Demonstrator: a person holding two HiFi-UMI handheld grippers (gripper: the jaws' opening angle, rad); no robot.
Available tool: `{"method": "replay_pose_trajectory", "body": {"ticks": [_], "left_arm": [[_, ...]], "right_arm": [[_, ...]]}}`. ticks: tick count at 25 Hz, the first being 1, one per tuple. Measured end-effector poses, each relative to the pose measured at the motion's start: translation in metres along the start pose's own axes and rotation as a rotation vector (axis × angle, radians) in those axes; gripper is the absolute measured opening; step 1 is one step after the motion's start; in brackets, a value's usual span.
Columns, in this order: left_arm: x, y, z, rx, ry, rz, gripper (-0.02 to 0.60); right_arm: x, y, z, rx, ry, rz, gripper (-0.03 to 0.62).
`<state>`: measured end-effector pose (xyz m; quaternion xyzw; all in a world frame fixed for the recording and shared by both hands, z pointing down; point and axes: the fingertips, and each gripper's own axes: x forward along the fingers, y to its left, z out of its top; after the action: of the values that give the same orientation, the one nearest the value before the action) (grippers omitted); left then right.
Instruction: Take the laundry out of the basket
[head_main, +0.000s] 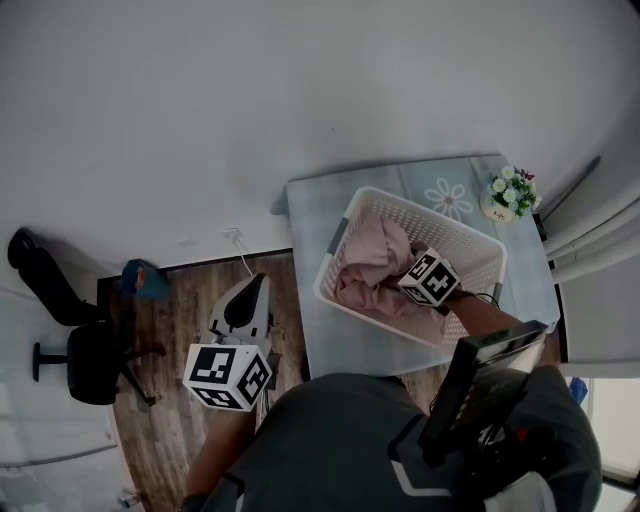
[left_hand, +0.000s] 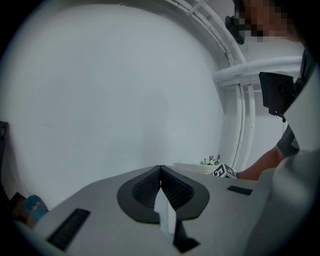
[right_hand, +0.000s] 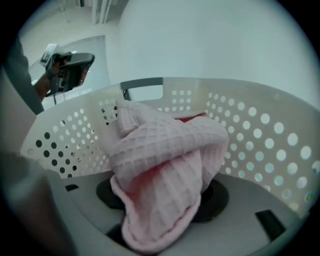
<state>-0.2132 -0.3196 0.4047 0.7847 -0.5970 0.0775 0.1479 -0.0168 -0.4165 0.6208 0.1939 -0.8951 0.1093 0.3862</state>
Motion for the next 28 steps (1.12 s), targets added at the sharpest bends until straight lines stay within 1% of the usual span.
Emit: {"method": "replay_pose_trajectory", "body": {"ticks": [1, 3, 6, 8, 10, 13, 15, 17, 18, 19, 21, 23, 26, 27, 28], "left_arm": [[-0.001, 0.001, 0.0, 0.005, 0.0, 0.002, 0.009], [-0.002, 0.006, -0.001, 0.0, 0.002, 0.012, 0.009], [-0.003, 0.009, -0.003, -0.013, 0.005, 0.016, 0.009], [-0.003, 0.011, -0.003, -0.012, 0.006, 0.014, 0.009], [-0.002, 0.013, -0.004, -0.018, 0.007, 0.013, 0.009], [-0.003, 0.015, -0.005, -0.029, 0.004, 0.013, 0.009], [-0.003, 0.013, -0.007, -0.029, 0.005, 0.009, 0.009], [-0.003, 0.012, -0.008, -0.028, 0.012, 0.006, 0.009], [-0.002, 0.011, -0.009, -0.027, 0.016, 0.006, 0.009], [-0.002, 0.01, -0.009, -0.026, 0.019, 0.006, 0.009], [-0.002, 0.01, -0.009, -0.022, 0.02, 0.011, 0.009], [-0.004, 0.013, -0.01, -0.023, 0.017, 0.022, 0.009], [-0.007, 0.017, -0.014, -0.033, 0.019, 0.036, 0.009], [-0.008, 0.017, -0.016, -0.035, 0.022, 0.038, 0.01], [-0.008, 0.017, -0.017, -0.036, 0.024, 0.038, 0.009]], "right_arm": [[0.001, -0.006, 0.001, 0.046, 0.0, -0.009, 0.284], [0.008, -0.01, -0.006, 0.1, 0.046, 0.016, 0.29], [0.018, -0.005, -0.023, 0.085, 0.14, 0.074, 0.325], [0.017, -0.004, -0.029, 0.039, 0.189, 0.094, 0.35], [0.008, -0.003, -0.034, -0.028, 0.26, 0.125, 0.395], [-0.01, 0.008, -0.042, -0.091, 0.349, 0.223, 0.479], [-0.017, 0.017, -0.051, -0.135, 0.398, 0.265, 0.51], [-0.012, 0.022, -0.067, -0.201, 0.472, 0.264, 0.539], [-0.005, 0.024, -0.075, -0.232, 0.5, 0.249, 0.548], [0.004, 0.024, -0.081, -0.261, 0.514, 0.224, 0.552], [0.024, 0.023, -0.087, -0.305, 0.507, 0.168, 0.552], [0.038, 0.024, -0.087, -0.302, 0.476, 0.14, 0.554], [0.047, 0.025, -0.075, -0.27, 0.431, 0.133, 0.547], [0.048, 0.026, -0.071, -0.249, 0.41, 0.128, 0.509], [0.049, 0.026, -0.068, -0.219, 0.386, 0.114, 0.437]]}}
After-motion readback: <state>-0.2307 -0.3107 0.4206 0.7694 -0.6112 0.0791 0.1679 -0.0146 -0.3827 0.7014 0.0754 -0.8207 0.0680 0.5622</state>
